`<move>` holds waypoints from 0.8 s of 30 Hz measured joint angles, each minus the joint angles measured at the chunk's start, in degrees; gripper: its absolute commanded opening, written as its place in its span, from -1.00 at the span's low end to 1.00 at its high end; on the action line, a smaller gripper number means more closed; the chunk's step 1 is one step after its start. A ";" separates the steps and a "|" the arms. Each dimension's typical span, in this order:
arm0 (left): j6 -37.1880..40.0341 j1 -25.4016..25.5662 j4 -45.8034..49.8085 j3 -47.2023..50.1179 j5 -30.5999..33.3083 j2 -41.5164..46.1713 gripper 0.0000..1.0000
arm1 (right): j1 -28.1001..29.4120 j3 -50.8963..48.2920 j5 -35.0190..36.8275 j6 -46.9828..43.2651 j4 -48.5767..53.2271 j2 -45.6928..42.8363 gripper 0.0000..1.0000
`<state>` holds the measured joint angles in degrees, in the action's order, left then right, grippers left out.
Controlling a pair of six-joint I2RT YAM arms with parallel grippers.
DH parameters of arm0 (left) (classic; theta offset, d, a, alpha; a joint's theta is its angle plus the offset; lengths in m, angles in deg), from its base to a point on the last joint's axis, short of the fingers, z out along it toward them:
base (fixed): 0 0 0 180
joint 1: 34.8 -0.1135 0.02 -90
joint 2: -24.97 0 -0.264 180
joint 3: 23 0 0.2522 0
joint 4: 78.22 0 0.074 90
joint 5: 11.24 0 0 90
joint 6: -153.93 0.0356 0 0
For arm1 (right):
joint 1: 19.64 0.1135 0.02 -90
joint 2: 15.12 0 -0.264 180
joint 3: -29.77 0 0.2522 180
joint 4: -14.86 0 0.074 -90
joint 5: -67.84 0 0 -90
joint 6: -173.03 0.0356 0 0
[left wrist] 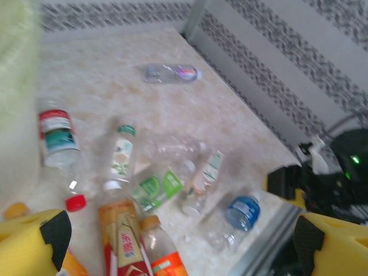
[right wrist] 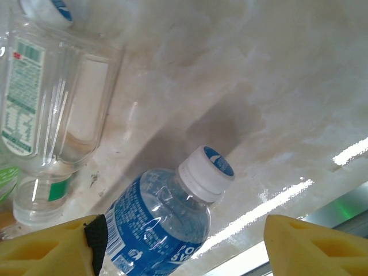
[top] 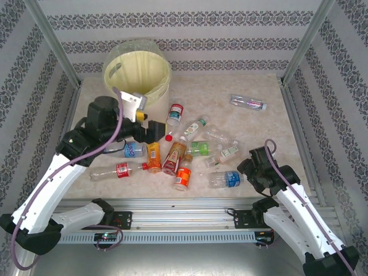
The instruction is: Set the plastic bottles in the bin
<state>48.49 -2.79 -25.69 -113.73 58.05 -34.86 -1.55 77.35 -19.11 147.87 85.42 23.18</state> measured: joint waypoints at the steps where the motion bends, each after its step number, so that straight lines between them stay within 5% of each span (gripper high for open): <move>1: -0.04 1.66 -1.07 1.66 0.13 0.28 1.00 | -0.17 -0.79 -0.17 0.48 -0.33 -0.22 0.48; 11: -2.38 16.48 -14.49 15.45 2.82 -0.42 1.00 | -2.62 -7.13 -2.73 4.09 -4.59 -0.09 0.50; 24: -8.63 23.06 -25.99 18.86 3.61 -6.80 1.00 | -3.37 -14.88 -4.24 11.65 -15.13 0.20 0.40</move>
<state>39.85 20.27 -51.68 -94.87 61.65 -41.66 -4.92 62.47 -23.35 159.52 70.29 23.38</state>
